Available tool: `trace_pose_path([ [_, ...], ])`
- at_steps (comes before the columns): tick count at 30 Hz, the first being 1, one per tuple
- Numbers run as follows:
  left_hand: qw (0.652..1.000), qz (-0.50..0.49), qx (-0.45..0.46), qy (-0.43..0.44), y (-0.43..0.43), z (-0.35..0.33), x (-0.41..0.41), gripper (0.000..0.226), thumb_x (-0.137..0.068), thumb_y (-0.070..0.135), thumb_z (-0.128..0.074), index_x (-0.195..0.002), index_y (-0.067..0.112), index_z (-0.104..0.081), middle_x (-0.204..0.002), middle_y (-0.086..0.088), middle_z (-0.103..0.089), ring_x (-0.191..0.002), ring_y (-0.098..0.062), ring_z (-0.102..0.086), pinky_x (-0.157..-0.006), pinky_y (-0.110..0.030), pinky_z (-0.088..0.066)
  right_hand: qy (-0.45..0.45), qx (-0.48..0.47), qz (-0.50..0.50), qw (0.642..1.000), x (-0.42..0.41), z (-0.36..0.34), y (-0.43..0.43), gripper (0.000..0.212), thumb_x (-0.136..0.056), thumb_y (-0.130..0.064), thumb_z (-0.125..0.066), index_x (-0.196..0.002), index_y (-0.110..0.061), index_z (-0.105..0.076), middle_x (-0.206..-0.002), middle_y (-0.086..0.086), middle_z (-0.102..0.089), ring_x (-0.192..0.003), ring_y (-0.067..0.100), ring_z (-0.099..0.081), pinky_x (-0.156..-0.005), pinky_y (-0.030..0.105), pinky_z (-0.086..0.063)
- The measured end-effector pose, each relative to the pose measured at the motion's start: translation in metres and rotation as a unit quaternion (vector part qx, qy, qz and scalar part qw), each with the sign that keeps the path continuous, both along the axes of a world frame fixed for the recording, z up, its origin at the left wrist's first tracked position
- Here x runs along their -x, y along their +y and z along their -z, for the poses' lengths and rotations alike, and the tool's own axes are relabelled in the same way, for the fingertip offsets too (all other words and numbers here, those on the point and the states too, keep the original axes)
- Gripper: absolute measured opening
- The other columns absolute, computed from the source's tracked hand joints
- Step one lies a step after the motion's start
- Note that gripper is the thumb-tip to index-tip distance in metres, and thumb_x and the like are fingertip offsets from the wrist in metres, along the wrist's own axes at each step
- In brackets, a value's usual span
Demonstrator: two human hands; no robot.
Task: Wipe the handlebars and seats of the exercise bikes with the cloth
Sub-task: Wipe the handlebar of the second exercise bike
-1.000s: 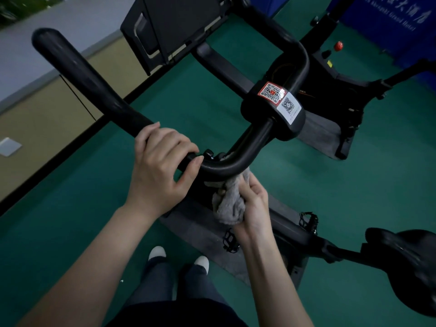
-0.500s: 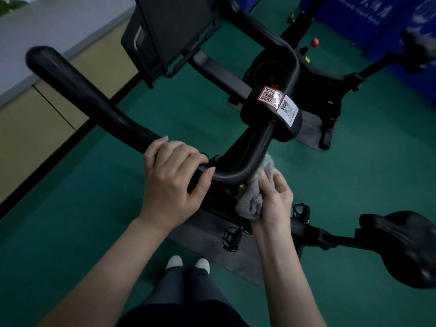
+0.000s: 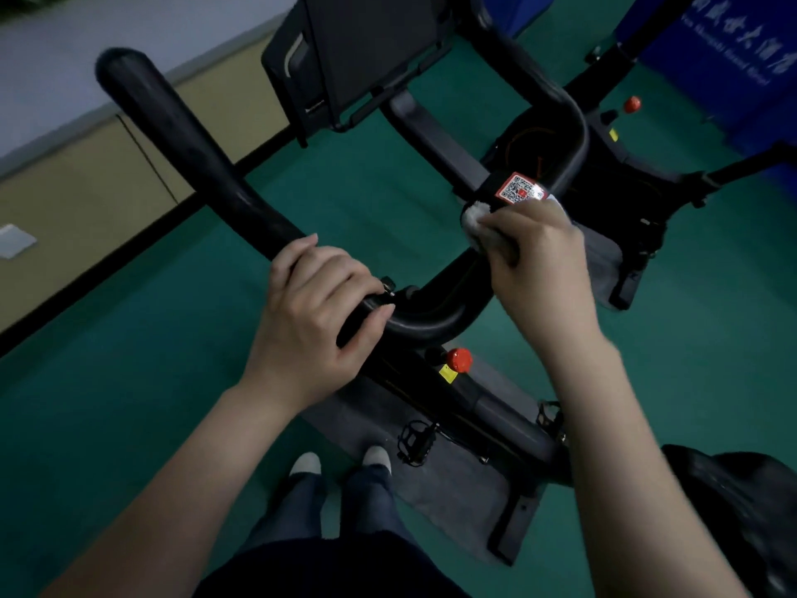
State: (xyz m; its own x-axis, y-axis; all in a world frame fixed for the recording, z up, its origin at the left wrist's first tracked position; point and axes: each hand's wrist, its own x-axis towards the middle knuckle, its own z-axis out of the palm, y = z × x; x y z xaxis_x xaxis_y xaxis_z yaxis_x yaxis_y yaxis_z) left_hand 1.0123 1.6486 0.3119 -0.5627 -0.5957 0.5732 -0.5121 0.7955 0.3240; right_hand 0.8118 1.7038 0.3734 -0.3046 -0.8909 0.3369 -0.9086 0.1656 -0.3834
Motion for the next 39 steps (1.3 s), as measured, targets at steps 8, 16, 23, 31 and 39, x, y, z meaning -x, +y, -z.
trace_pose_path([
  [8, 0.999, -0.025, -0.032, -0.015, 0.007, -0.012, 0.0, 0.031, -0.094, 0.029, -0.05, -0.099, 0.005, -0.069, -0.1, -0.006, -0.066, -0.103, -0.024, -0.058, -0.111, -0.034, -0.025, 0.139, -0.262, -0.168, 0.94, 0.004, -0.027, -0.024, 0.031, -0.085, -0.002, -0.052, -0.104, -0.015, -0.072, -0.105, 0.005, -0.067, -0.108, 0.025, -0.054, -0.087, 0.037, -0.048],
  [16, 0.996, -0.086, -0.033, -0.021, 0.006, -0.017, -0.013, 0.029, -0.096, 0.025, -0.048, -0.103, 0.005, -0.068, -0.111, -0.006, -0.065, -0.114, -0.025, -0.054, -0.11, -0.032, -0.024, 0.025, -0.246, -0.206, 0.947, -0.039, -0.02, -0.002, 0.02, -0.086, -0.007, -0.056, -0.095, -0.012, -0.073, -0.093, 0.009, -0.07, -0.094, 0.029, -0.061, -0.081, 0.037, -0.048],
  [23, 0.997, -0.07, -0.034, -0.024, 0.003, -0.014, -0.017, 0.028, -0.095, 0.026, -0.051, -0.106, 0.006, -0.067, -0.113, -0.004, -0.065, -0.116, -0.023, -0.053, -0.109, -0.031, -0.025, -0.072, -0.161, -0.121, 0.977, -0.047, -0.013, 0.008, 0.016, -0.084, -0.004, -0.058, -0.085, -0.009, -0.073, -0.08, 0.01, -0.069, -0.082, 0.028, -0.06, -0.07, 0.033, -0.045],
  [31, 0.996, -0.065, -0.054, 0.027, -0.005, -0.019, -0.02, 0.029, -0.097, 0.019, -0.047, -0.111, -0.001, -0.064, -0.116, -0.01, -0.063, -0.118, -0.025, -0.049, -0.104, -0.032, -0.035, -0.188, -0.068, -0.064, 0.978, -0.08, -0.003, 0.001, 0.022, -0.081, 0.001, -0.061, -0.095, -0.011, -0.074, -0.086, 0.003, -0.072, -0.082, 0.015, -0.063, -0.071, 0.012, -0.041],
  [39, 0.998, -0.039, -0.039, -0.005, -0.015, -0.021, -0.024, 0.024, -0.094, 0.021, -0.051, -0.101, 0.005, -0.068, -0.105, -0.005, -0.066, -0.111, -0.019, -0.05, -0.095, -0.03, -0.032, -0.123, -0.036, -0.057, 0.99, -0.066, -0.007, 0.038, 0.033, -0.073, 0.013, -0.064, -0.093, -0.01, -0.075, -0.086, 0.0, -0.07, -0.085, 0.02, -0.061, -0.077, 0.012, -0.041],
])
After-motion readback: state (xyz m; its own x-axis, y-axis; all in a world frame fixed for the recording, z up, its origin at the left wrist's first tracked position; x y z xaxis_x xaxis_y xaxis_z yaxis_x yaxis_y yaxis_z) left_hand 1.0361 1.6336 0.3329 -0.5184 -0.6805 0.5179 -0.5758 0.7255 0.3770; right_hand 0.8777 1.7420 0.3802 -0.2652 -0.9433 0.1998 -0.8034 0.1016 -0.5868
